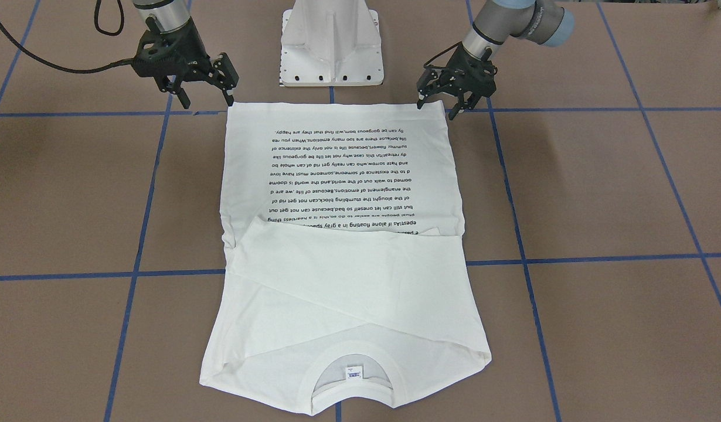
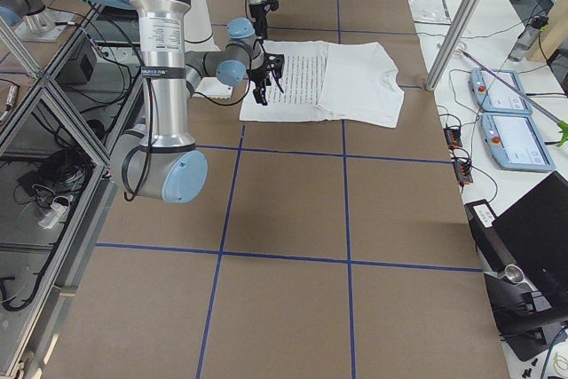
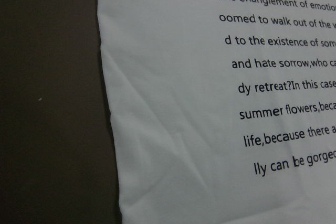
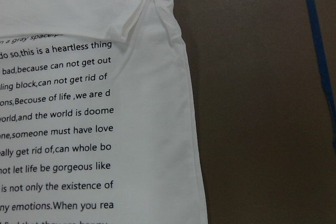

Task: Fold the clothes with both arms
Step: 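Lower both grippers to the hem corners nearest the robot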

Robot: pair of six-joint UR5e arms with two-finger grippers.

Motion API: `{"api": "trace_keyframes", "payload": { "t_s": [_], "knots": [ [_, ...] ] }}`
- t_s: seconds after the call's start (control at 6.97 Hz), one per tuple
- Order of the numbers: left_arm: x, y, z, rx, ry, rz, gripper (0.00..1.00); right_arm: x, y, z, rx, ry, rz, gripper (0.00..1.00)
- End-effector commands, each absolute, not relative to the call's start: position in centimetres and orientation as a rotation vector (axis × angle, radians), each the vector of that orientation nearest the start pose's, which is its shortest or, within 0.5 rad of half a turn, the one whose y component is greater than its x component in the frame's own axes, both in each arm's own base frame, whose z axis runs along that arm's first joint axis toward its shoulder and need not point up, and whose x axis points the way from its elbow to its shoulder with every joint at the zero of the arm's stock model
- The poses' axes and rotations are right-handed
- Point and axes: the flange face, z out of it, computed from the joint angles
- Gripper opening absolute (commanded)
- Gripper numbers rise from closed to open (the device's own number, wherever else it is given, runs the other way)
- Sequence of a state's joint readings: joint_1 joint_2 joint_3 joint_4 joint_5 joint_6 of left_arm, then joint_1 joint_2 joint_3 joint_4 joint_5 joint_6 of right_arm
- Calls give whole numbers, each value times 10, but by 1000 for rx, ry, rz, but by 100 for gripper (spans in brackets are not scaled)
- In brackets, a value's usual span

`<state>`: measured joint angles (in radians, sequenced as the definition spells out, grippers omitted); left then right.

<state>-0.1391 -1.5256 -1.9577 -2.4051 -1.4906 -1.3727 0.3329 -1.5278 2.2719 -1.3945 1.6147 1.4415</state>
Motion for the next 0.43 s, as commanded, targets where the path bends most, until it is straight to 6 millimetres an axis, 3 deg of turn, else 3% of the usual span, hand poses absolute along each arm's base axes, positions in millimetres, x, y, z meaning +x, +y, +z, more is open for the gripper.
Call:
{"api": "trace_keyframes", "payload": {
  "t_s": [0.0, 0.29],
  "knots": [
    [459, -200, 402, 267, 1148, 11, 85, -380, -268, 302, 174, -906, 169, 100],
    [461, -192, 404, 256, 1144, 22, 83, -380, -268, 302, 173, -906, 170, 100]
  ]
}}
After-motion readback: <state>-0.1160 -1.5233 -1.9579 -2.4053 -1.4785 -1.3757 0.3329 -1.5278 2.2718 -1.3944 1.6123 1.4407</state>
